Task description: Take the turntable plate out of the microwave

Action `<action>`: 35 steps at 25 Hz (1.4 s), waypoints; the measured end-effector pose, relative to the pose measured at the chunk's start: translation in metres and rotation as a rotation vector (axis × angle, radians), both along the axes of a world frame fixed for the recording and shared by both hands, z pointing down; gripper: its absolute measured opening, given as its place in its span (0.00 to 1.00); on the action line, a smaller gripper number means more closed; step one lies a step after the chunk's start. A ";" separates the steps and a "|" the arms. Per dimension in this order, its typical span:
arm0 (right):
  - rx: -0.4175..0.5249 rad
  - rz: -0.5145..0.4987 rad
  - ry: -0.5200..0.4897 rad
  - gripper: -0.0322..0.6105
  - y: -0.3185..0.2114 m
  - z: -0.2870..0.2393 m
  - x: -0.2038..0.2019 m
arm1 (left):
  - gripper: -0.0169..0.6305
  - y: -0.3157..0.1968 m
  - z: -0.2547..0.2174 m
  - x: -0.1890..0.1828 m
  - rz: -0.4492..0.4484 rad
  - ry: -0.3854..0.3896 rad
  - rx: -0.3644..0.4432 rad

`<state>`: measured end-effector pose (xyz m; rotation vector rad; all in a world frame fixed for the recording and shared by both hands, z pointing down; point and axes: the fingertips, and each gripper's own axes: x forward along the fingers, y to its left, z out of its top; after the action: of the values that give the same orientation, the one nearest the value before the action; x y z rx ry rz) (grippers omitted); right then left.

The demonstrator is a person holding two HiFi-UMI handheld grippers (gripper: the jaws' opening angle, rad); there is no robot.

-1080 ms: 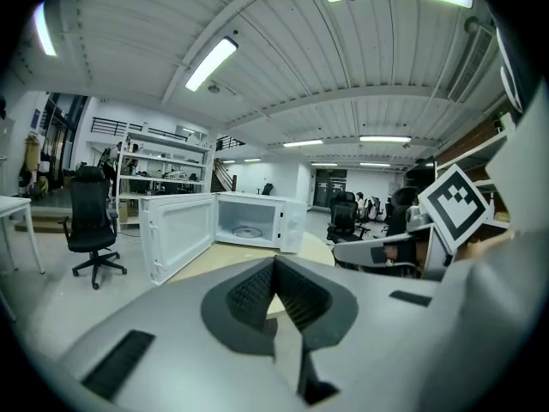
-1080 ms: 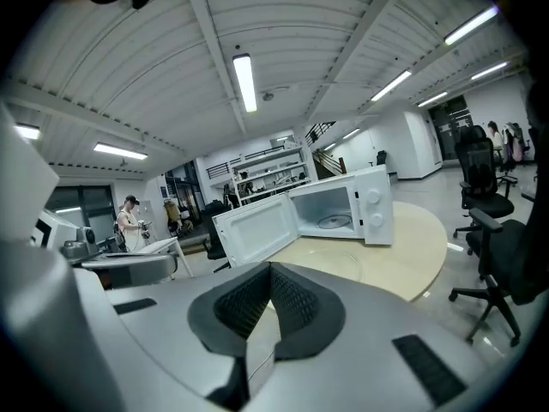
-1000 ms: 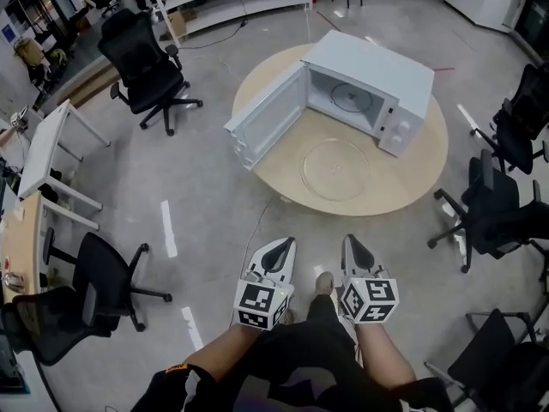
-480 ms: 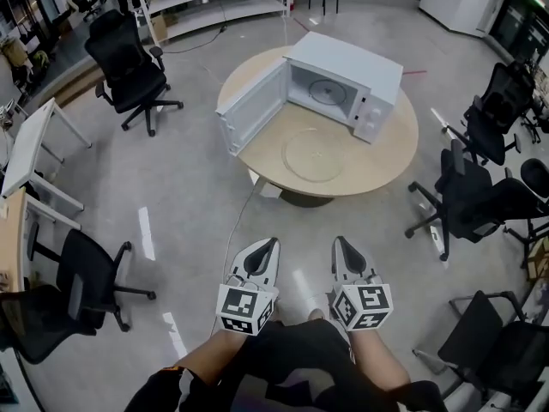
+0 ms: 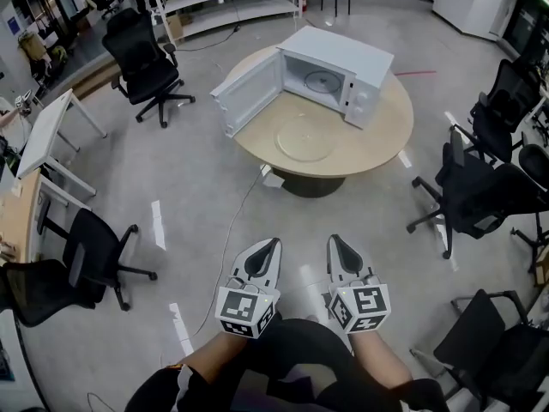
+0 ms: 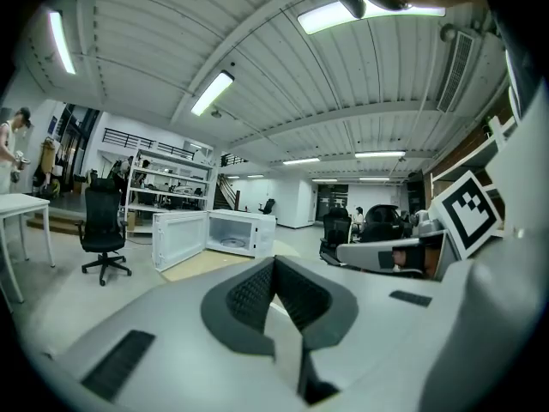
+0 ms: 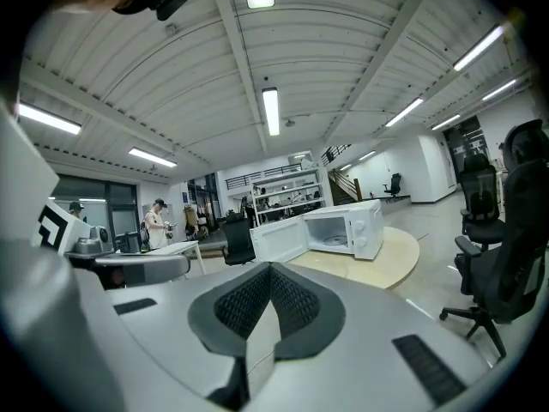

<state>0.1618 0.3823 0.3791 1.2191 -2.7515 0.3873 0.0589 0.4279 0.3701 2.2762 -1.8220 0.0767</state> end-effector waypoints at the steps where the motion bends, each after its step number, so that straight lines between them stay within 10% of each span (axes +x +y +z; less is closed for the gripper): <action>1: 0.004 -0.005 -0.002 0.08 0.005 -0.001 0.010 | 0.10 0.006 0.000 0.011 -0.003 -0.004 0.002; 35: 0.054 -0.056 0.008 0.07 0.065 0.007 0.080 | 0.10 0.074 0.010 0.074 -0.127 -0.029 0.019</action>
<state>0.2423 0.4475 0.3858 1.1497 -2.7993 0.3044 0.1324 0.5018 0.3801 2.1761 -1.9857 0.0712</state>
